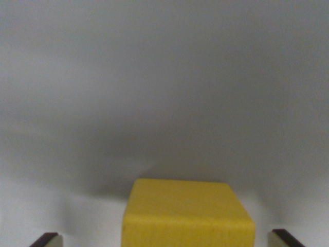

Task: Pick yellow cube

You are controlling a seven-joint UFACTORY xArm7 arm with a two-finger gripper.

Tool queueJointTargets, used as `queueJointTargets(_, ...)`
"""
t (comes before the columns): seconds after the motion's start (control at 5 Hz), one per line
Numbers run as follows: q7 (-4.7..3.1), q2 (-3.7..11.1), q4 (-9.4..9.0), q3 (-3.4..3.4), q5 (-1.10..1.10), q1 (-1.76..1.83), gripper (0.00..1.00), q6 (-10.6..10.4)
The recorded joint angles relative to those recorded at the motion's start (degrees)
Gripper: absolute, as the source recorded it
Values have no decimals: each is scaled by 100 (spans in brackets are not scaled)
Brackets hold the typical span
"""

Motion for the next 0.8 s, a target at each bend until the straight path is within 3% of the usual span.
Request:
queueJointTargets(0.6,0,0,0,0,0,0,0,-1)
queueJointTargets(0.8,0,0,0,0,0,0,100,-1)
